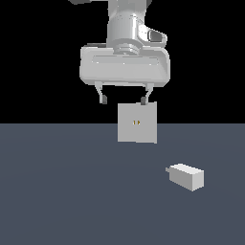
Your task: Plug the charger into the wall socket.
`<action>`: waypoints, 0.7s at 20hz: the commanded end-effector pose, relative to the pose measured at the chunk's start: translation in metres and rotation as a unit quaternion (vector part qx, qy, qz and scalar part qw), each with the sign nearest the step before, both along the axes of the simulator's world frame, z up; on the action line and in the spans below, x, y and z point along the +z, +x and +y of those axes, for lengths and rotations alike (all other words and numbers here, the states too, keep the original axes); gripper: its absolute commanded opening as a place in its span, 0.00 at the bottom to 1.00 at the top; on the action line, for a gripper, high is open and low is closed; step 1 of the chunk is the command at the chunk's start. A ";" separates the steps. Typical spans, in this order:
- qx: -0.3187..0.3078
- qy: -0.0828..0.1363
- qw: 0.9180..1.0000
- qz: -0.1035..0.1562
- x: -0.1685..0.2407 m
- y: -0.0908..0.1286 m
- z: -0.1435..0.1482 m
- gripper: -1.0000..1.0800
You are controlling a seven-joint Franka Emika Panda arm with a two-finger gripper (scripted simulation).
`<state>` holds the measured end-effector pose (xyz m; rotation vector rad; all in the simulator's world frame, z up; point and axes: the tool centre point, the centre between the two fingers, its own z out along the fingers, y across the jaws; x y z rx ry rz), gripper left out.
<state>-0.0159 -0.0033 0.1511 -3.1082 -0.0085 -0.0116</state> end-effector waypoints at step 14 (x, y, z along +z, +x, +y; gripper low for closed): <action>0.113 -0.001 0.993 -0.032 -0.038 -0.047 -0.040 0.96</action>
